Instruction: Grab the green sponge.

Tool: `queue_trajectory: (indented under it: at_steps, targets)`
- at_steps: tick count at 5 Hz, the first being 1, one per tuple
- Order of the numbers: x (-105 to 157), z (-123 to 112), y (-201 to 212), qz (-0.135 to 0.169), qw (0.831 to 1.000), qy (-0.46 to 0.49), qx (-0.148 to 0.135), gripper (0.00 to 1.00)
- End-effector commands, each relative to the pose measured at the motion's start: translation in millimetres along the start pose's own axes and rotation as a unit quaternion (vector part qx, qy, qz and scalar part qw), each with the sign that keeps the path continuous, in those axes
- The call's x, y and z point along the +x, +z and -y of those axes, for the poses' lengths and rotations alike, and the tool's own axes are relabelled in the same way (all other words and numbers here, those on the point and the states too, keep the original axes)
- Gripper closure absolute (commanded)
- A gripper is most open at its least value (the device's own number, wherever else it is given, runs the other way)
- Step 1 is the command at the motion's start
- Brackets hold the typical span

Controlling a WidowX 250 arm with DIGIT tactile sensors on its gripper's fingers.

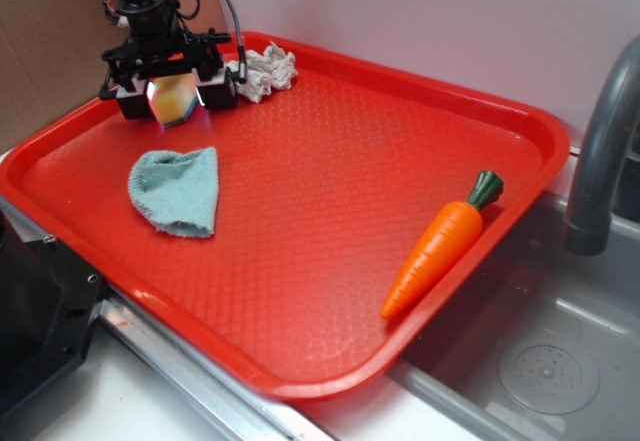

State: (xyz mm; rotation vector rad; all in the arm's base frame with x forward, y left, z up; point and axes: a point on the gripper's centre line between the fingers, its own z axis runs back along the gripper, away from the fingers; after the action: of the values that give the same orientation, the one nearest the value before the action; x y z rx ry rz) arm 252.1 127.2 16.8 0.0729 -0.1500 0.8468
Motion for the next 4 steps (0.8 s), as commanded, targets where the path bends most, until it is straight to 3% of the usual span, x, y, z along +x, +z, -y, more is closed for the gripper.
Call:
queue_trajectory:
  at_steps: [1, 2, 3, 4]
  targets:
    - [3.0, -6.6, 14.1, 0.02, 1.0, 0.016, -0.014, 1.0]
    - [0.5, -6.2, 34.5, 0.023, 1.0, 0.008, 0.0, 1.0]
    - [-17.5, 12.3, 80.1, 0.018, 0.999, -0.038, -0.004, 1.0]
    - [-47.6, 29.9, 121.1, -0.001, 0.994, -0.097, -0.048, 1.0]
